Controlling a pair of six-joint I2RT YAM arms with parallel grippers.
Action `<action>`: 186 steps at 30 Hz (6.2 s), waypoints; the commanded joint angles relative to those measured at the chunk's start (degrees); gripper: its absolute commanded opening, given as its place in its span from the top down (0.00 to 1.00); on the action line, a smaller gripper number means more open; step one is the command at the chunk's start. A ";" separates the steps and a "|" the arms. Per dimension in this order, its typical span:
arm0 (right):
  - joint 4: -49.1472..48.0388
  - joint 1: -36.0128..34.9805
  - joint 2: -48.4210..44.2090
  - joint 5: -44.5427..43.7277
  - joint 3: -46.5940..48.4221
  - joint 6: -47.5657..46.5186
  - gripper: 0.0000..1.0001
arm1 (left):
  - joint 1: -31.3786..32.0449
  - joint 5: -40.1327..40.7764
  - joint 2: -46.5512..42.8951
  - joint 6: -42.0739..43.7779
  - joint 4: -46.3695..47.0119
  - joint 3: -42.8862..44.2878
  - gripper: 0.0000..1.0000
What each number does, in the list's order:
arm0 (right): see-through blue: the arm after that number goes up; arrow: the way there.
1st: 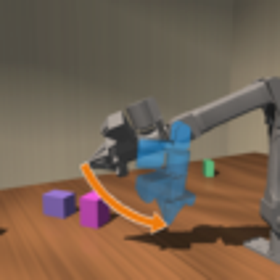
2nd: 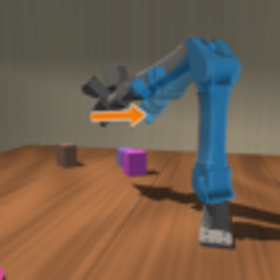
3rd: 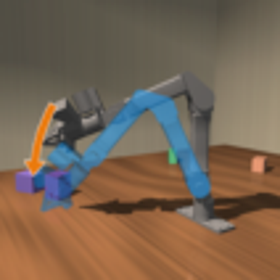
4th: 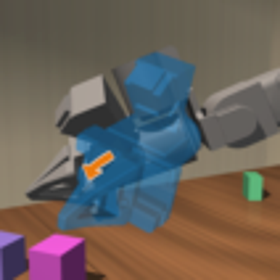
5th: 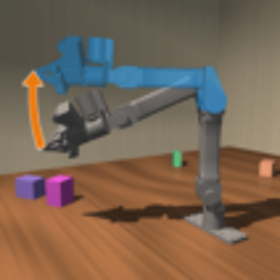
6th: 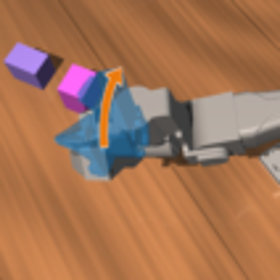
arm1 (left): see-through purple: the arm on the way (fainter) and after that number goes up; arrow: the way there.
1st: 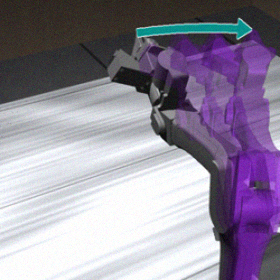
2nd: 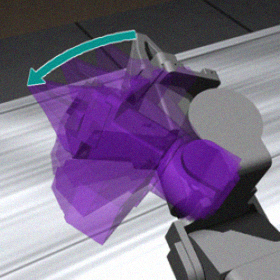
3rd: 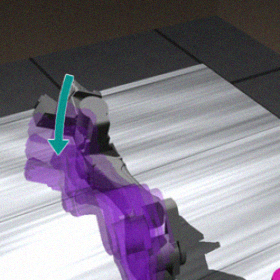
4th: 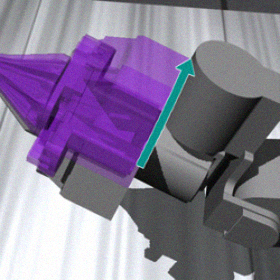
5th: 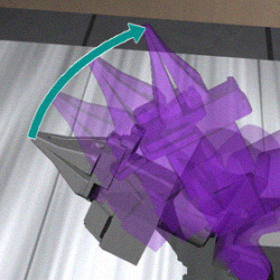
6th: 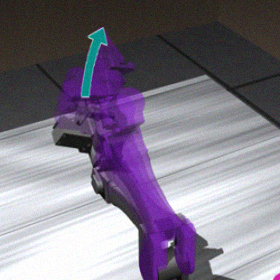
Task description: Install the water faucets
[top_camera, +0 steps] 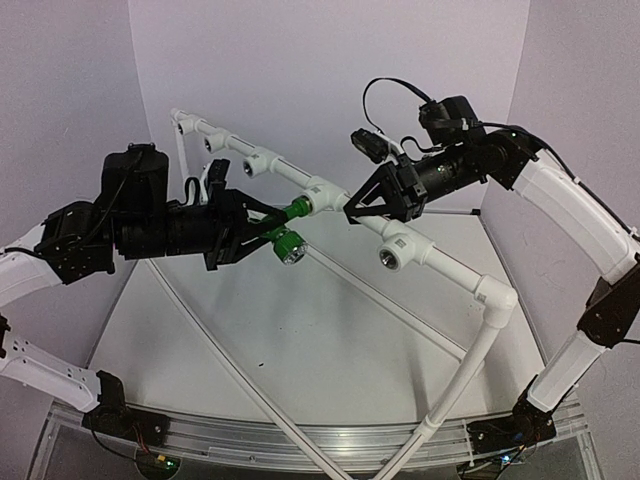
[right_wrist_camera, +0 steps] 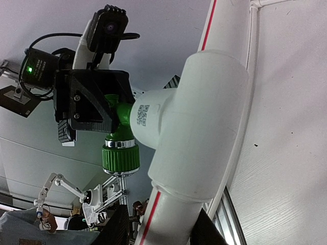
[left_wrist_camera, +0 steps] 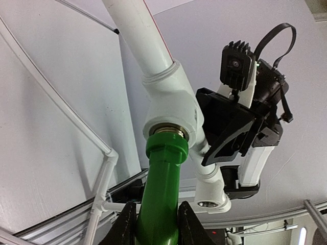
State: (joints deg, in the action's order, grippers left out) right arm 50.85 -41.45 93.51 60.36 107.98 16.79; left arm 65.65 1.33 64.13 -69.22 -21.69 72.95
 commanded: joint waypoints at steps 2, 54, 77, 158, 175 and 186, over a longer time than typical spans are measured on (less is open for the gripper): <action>-0.60 -3.44 -0.34 3.27 -0.50 -12.91 1.00 | -0.44 3.51 3.74 10.06 -1.04 8.34 1.00; -0.49 -3.38 1.32 1.61 0.32 -10.80 1.00 | 24.22 65.34 25.18 75.61 -14.78 29.90 1.00; -1.21 -2.51 2.50 0.22 1.39 -10.32 1.00 | 28.58 56.48 15.91 56.02 -28.77 26.75 0.16; -1.26 9.83 7.27 -6.29 12.69 -14.56 0.23 | 5.71 21.97 1.20 22.96 14.20 -13.28 0.18; 3.83 8.05 11.08 -9.76 25.87 -18.18 0.18 | 3.04 15.22 -0.61 23.76 20.82 -18.19 0.26; 4.44 8.13 9.48 -11.79 23.11 -18.19 0.16 | 6.63 23.79 1.95 46.70 5.06 -6.96 0.15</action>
State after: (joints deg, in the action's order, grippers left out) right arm 55.09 -33.30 104.14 49.92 131.96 -1.02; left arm 70.59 19.81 66.00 -35.02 -12.67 61.08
